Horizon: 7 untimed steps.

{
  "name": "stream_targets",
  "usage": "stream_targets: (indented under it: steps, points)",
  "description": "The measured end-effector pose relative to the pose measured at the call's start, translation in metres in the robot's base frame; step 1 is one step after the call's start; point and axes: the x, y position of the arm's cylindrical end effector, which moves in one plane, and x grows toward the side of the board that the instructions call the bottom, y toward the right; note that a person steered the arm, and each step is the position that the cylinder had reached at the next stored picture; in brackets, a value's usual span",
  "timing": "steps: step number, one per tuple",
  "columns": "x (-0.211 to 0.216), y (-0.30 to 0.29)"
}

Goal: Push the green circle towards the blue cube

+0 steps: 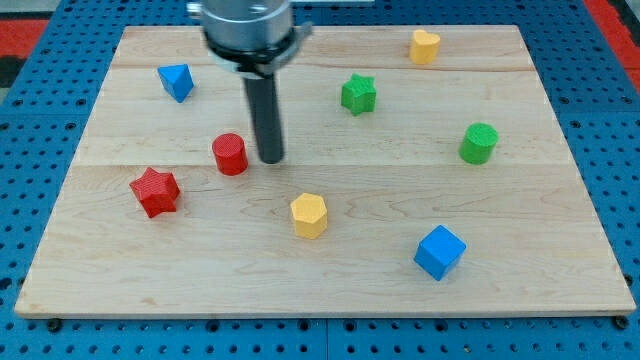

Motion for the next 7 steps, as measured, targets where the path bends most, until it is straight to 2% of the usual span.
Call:
stream_targets:
  steps: [2,3,4,5,6,7]
  points:
    - [-0.018,0.159]
    - [-0.038,0.213]
    - [-0.042,0.255]
    - [-0.015,0.247]
    - [-0.011,0.249]
    - [-0.029,0.252]
